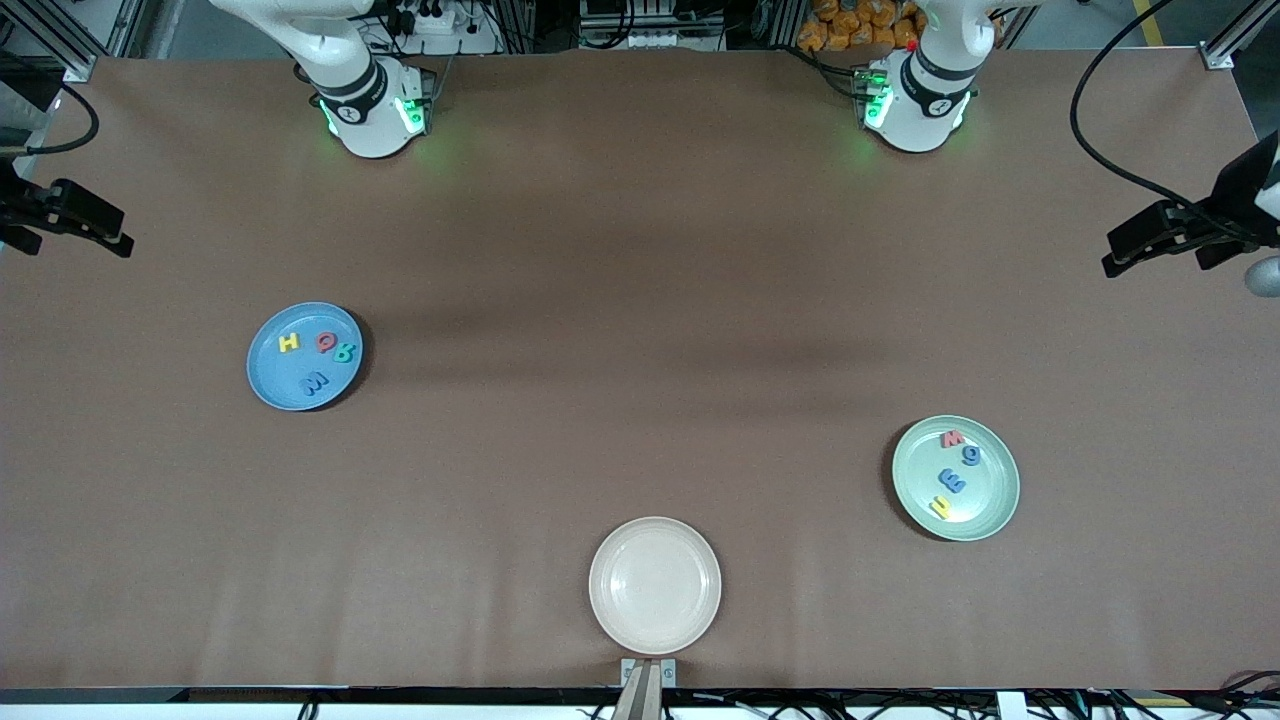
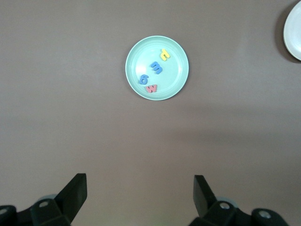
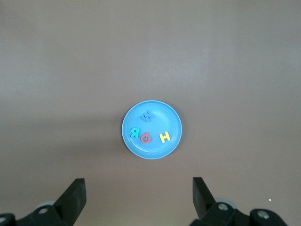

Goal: Sort uppercase to blue plate, lowercase to green plate

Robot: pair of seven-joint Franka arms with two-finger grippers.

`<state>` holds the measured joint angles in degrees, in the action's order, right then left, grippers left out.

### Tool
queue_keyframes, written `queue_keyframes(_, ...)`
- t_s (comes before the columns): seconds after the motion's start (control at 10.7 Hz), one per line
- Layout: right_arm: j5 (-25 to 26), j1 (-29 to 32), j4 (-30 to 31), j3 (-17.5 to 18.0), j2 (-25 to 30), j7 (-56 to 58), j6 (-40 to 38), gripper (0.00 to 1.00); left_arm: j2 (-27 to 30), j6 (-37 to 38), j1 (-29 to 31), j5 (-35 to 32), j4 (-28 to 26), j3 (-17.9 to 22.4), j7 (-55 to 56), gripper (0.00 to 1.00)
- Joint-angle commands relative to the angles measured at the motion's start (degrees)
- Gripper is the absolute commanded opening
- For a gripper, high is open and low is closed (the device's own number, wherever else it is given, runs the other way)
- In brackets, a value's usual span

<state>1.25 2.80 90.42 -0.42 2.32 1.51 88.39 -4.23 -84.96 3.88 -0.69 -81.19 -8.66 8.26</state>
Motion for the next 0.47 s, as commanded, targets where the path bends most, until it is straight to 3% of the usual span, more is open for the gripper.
queue_keyframes(0.0, 0.6, 0.3, -1.8, 0.4, -0.7, -0.5, 0.7, 1.00, 0.2, 0.1, 0.5, -2.0, -0.3, -2.5, -1.6, 1.00)
queue_keyframes(0.38, 0.9, 0.1, -4.2, 0.5, -1.9, -0.5, 0.7, 1.00, 0.2, 0.1, 1.1, -1.4, -0.2, -2.5, -2.8, 1.00)
